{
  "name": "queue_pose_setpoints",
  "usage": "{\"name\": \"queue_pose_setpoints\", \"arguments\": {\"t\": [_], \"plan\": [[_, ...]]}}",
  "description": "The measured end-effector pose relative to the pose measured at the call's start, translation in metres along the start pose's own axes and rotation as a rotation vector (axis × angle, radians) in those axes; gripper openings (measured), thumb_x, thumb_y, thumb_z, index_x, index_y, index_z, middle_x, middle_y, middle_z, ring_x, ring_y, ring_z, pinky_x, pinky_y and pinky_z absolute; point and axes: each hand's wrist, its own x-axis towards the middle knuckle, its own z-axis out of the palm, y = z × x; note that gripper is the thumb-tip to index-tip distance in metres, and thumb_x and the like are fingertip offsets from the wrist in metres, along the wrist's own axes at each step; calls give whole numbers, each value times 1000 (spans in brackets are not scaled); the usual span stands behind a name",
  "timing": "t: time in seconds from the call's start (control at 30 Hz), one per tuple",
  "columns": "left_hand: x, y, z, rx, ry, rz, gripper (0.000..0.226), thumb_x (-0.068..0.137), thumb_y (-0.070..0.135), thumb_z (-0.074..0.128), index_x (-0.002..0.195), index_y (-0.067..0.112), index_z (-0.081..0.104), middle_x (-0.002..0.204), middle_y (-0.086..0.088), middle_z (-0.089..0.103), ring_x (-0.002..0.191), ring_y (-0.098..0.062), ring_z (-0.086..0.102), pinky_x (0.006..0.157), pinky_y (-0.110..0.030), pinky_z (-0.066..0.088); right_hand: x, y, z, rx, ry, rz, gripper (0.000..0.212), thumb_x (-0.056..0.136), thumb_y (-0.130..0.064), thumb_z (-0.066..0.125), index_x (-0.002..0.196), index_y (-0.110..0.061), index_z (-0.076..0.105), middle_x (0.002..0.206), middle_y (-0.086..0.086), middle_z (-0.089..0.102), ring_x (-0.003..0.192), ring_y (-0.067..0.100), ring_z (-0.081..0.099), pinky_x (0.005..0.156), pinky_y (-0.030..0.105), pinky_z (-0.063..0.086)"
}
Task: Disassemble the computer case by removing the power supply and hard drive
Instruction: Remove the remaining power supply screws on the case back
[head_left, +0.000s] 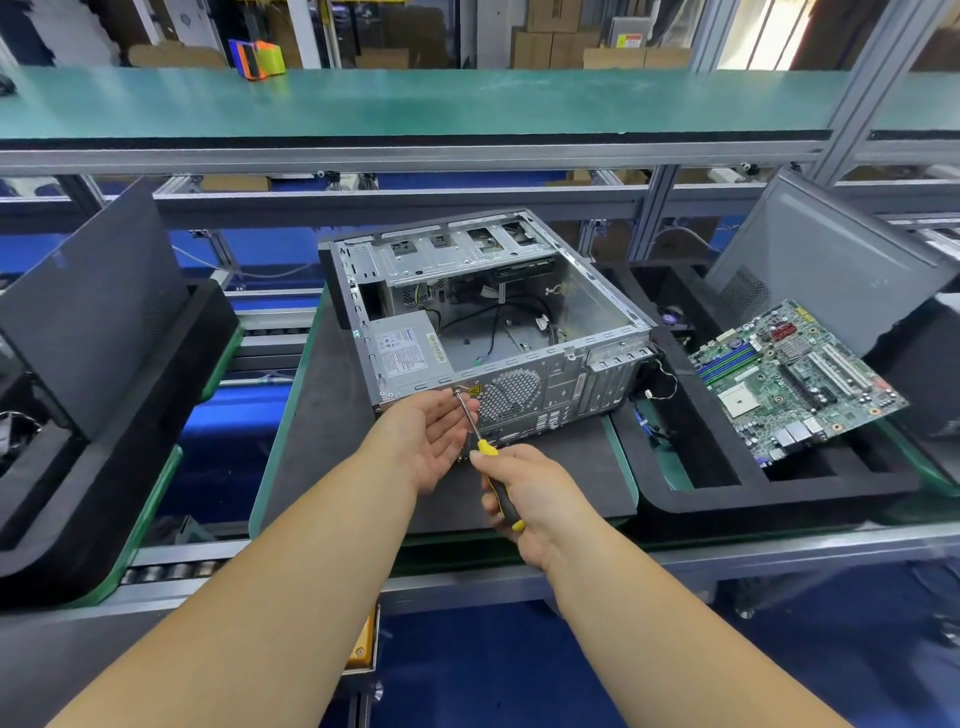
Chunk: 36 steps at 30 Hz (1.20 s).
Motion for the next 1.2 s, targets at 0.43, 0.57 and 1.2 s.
{"name": "queue_pose_setpoints", "arguments": {"t": [0.43, 0.57, 1.2], "plan": [[-1, 3, 9, 27, 69, -9, 19, 96, 19, 56, 90, 9, 71, 71, 2, 75, 69, -7, 67, 60, -15, 47, 1, -3, 0, -1, -12, 55, 18, 94, -29, 65, 88, -11, 64, 61, 0, 57, 47, 11, 52, 46, 24, 42], [1, 3, 10, 33, 69, -2, 18, 95, 17, 56, 87, 11, 70, 68, 3, 74, 66, -6, 66, 61, -14, 46, 5, -2, 0, -54, -12, -19, 19, 87, -23, 75, 91, -13, 59, 60, -1, 56, 46, 11, 57, 45, 23, 44], [7, -3, 6, 34, 60, 47, 10, 93, 20, 66, 91, 11, 71, 70, 4, 74, 59, -2, 65, 54, -12, 46, 2, -7, -6, 66, -127, 168, 24, 92, -24, 67, 98, -2, 75, 83, 7, 72, 58, 8, 60, 54, 20, 50]]}}
